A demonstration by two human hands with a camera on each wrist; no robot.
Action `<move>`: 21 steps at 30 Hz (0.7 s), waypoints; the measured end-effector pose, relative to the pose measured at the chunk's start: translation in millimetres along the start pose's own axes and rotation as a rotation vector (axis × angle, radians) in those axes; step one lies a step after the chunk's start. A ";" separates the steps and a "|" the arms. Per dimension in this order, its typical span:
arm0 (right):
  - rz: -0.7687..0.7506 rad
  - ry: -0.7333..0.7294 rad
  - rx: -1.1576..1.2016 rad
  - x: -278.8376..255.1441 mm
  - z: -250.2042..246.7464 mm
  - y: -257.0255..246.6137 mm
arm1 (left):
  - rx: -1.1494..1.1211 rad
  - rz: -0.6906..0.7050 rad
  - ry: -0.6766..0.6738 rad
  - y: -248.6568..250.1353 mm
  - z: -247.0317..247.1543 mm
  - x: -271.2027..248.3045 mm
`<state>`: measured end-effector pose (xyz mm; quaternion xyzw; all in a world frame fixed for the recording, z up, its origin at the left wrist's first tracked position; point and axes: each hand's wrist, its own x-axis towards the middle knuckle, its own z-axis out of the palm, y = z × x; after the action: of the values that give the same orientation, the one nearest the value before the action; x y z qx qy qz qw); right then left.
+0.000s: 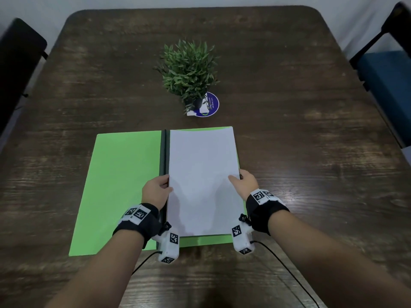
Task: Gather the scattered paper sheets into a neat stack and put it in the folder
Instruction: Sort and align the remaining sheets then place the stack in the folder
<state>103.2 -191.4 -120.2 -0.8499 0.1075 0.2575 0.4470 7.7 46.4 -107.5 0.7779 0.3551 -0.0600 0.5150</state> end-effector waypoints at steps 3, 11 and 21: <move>0.012 -0.026 0.003 1.8 1.1 0.0 | -0.083 -0.027 -0.011 -5.9 -0.8 0.3; 0.038 -0.019 -0.039 3.9 8.2 -0.8 | -0.068 -0.041 -0.005 -15.5 1.2 7.9; 0.066 -0.019 0.016 -4.3 2.2 -11.1 | -0.266 -0.060 0.026 -3.1 5.2 -3.1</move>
<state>103.4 -183.5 -111.1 -0.8399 0.1334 0.2793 0.4458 4.9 41.2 -111.0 0.6924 0.3898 -0.0175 0.6070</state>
